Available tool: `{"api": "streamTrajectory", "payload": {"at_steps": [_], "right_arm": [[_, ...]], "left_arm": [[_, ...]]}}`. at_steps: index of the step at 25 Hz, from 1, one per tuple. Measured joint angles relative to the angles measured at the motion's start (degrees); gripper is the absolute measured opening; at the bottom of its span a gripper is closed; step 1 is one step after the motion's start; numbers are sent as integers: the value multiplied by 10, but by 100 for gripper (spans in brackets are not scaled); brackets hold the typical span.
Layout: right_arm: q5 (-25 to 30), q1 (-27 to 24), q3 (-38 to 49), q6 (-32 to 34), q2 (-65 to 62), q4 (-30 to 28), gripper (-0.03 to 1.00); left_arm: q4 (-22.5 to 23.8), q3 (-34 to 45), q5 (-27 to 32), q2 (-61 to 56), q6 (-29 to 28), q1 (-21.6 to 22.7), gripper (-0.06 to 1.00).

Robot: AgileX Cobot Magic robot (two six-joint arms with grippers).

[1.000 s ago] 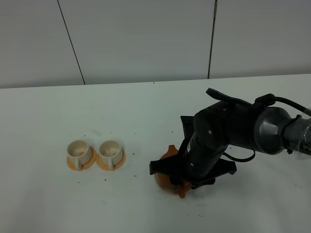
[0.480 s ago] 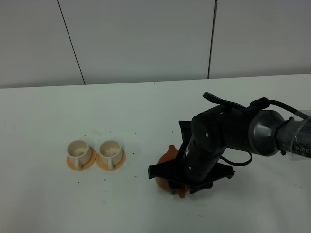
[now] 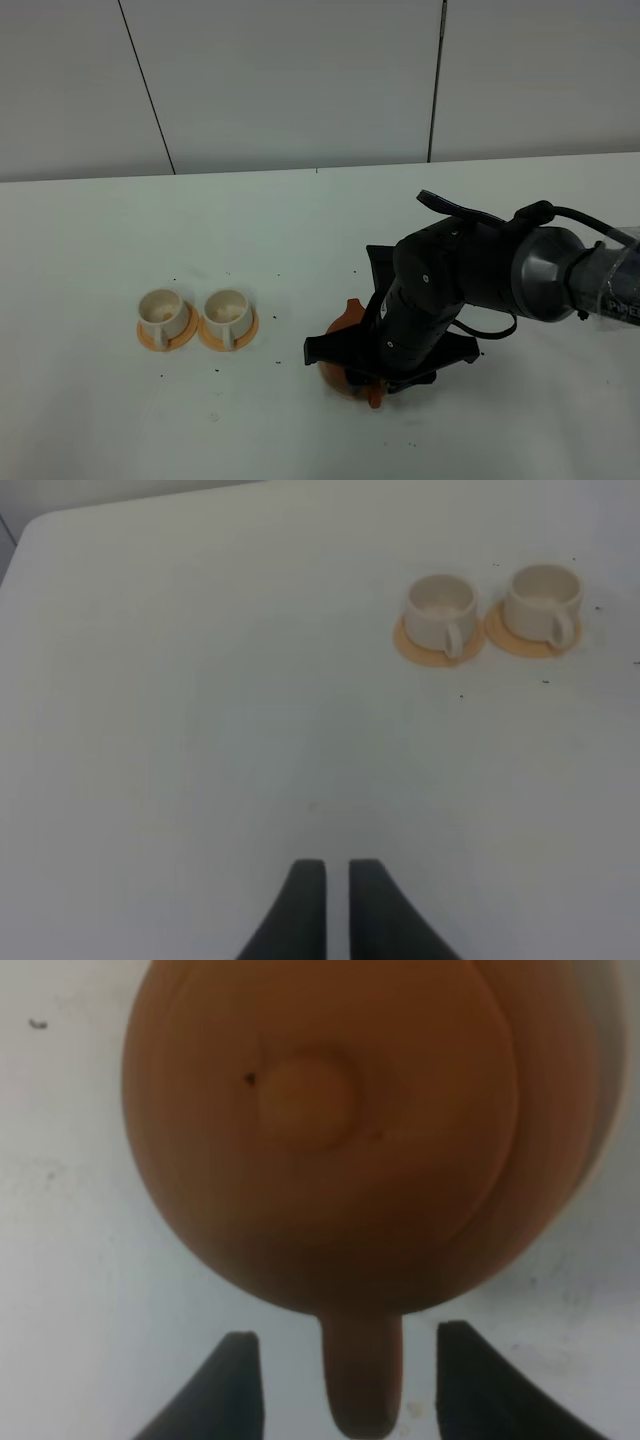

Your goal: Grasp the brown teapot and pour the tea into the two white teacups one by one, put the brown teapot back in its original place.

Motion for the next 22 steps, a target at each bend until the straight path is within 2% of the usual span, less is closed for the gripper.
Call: {"api": "streamTrajectory", "payload": {"at_steps": [22], "right_arm": [[-3, 0, 0, 1, 0, -21, 25]], "left_arm": [[0, 0, 0, 0, 0, 0, 15]]}}
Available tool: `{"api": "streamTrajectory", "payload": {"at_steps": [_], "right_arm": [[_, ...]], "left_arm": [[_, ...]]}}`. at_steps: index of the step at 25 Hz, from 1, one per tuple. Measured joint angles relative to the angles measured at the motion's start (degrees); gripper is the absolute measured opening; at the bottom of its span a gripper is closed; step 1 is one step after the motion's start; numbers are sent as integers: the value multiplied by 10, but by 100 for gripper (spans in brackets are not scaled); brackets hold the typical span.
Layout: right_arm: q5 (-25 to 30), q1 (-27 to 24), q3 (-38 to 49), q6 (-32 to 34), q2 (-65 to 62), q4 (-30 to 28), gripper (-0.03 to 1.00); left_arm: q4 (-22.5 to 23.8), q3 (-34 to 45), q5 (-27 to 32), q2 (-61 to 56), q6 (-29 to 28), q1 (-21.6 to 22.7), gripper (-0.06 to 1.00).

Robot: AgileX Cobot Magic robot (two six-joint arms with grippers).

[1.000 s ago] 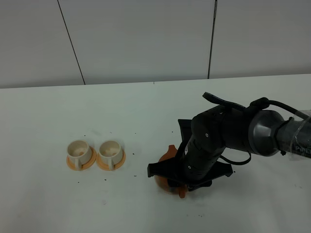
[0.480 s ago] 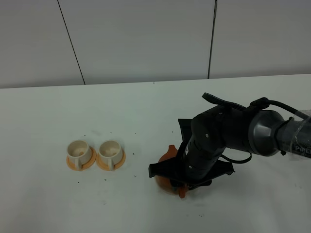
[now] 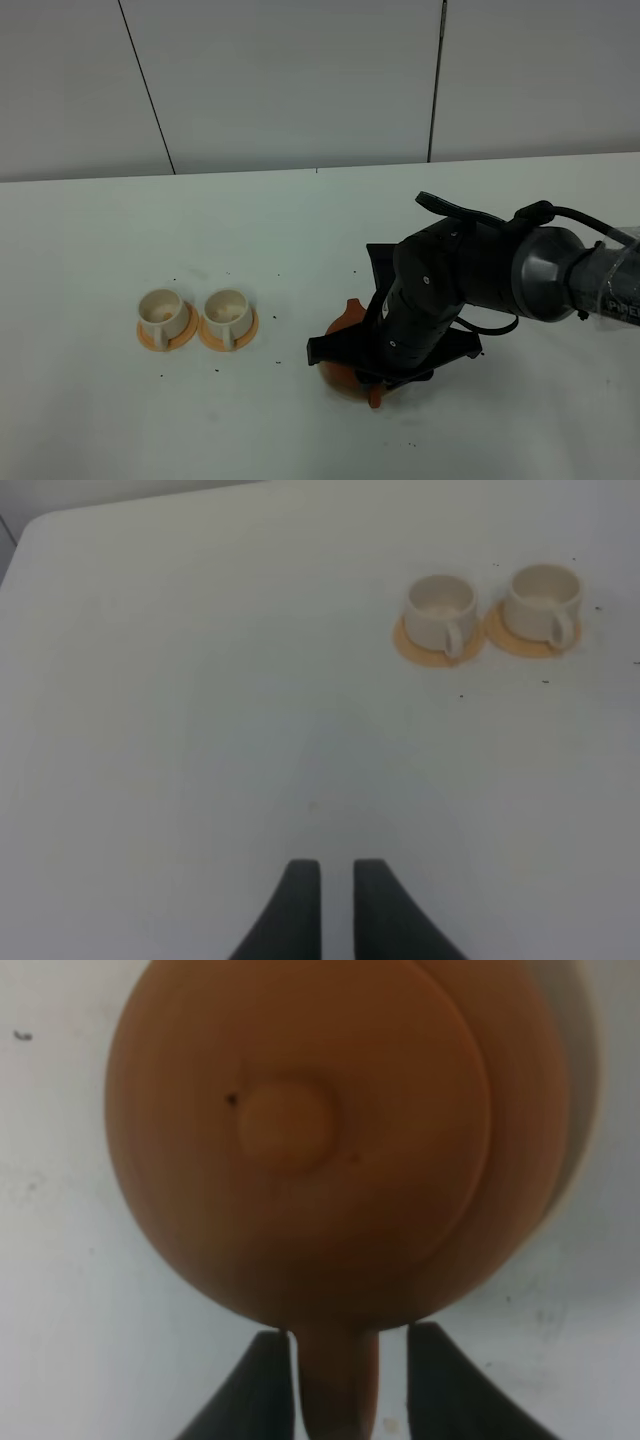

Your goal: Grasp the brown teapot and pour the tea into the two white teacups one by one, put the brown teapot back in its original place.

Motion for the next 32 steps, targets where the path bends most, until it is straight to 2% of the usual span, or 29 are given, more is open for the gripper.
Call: {"api": "streamTrajectory", "payload": {"at_steps": [5, 9, 20, 32], "right_arm": [[1, 0, 0, 0, 0, -1, 19], [-2, 0, 0, 0, 0, -5, 9], [-3, 0, 0, -1, 0, -18, 9], [12, 0, -9, -60, -2, -43, 9]], "left_arm": [[0, 0, 0, 0, 0, 0, 15], [0, 0, 0, 0, 0, 0, 15], [0, 0, 0, 0, 0, 0, 15], [0, 0, 0, 0, -1, 0, 17]]}}
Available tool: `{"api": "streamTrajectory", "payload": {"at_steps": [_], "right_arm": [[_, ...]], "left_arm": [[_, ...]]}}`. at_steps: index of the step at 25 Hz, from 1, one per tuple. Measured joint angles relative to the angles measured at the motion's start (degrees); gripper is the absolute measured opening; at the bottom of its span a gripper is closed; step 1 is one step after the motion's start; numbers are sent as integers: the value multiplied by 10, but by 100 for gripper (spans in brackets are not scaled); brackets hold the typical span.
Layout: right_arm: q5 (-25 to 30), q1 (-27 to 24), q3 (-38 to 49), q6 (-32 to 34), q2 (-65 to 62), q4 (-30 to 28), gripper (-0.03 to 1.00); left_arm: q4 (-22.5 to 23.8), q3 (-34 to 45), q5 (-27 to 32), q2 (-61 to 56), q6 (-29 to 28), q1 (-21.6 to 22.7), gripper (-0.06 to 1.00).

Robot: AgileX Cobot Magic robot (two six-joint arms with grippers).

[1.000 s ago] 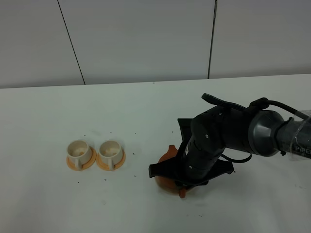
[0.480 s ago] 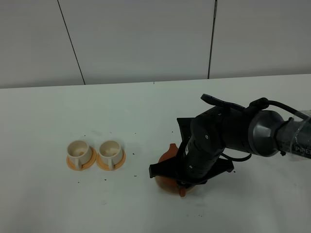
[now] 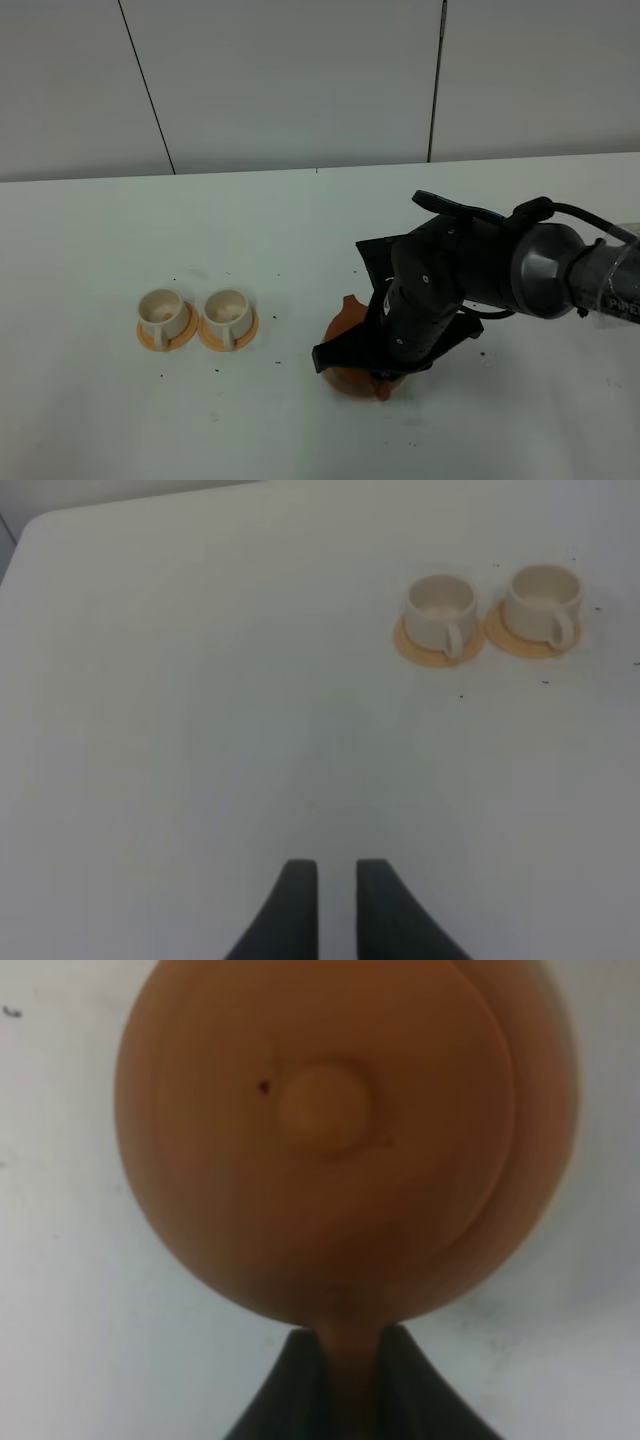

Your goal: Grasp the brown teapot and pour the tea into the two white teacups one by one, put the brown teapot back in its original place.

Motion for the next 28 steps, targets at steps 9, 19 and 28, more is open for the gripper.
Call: {"api": "streamTrajectory", "payload": {"at_steps": [9, 19, 28], "right_arm": [[5, 5, -3, -26, 0, -29, 9], [14, 17, -4, -39, -30, -59, 9], [62, 17, -4, -121, -65, -49, 9]], "left_arm": [[0, 0, 0, 0, 1, 0, 18], [0, 0, 0, 0, 1, 0, 20], [0, 0, 0, 0, 1, 0, 20]]}}
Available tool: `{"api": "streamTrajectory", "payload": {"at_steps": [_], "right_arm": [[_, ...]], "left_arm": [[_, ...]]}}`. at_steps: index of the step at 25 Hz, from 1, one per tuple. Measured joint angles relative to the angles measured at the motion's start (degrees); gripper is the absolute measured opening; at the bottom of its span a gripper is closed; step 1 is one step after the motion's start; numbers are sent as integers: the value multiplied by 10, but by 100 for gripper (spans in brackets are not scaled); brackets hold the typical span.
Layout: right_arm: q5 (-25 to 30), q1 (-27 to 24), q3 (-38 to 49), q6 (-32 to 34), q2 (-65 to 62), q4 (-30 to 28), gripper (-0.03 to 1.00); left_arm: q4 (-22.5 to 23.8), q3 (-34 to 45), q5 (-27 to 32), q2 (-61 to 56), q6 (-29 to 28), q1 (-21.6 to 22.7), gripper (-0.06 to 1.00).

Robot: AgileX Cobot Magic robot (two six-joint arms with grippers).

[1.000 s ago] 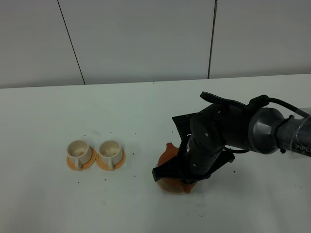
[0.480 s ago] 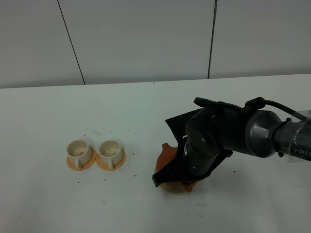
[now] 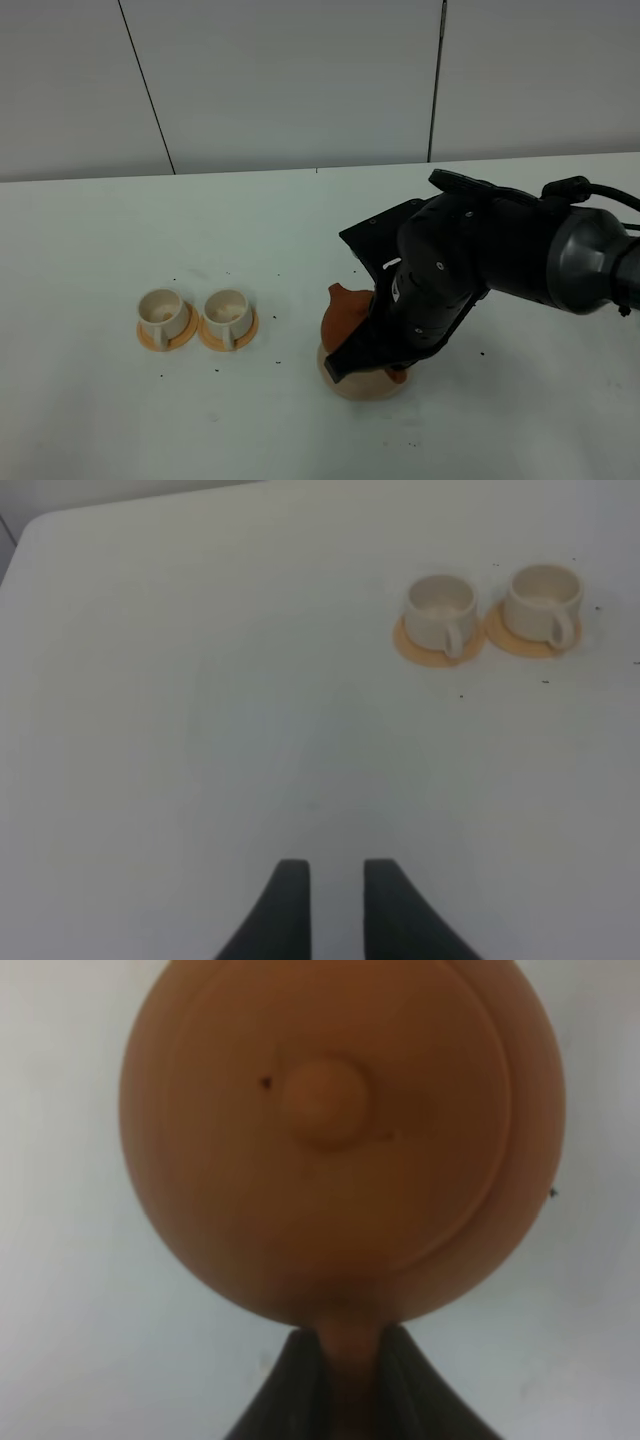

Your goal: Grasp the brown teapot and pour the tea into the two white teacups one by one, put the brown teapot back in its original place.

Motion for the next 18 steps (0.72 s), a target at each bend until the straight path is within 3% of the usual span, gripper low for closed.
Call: {"api": "streamTrajectory", "payload": {"at_steps": [9, 18], "right_arm": [[93, 0, -89, -118, -6, 21, 9], [112, -1, -163, -266, 19, 79, 9]], "left_arm": [[0, 0, 0, 0, 0, 0, 20], [0, 0, 0, 0, 0, 0, 22]]}}
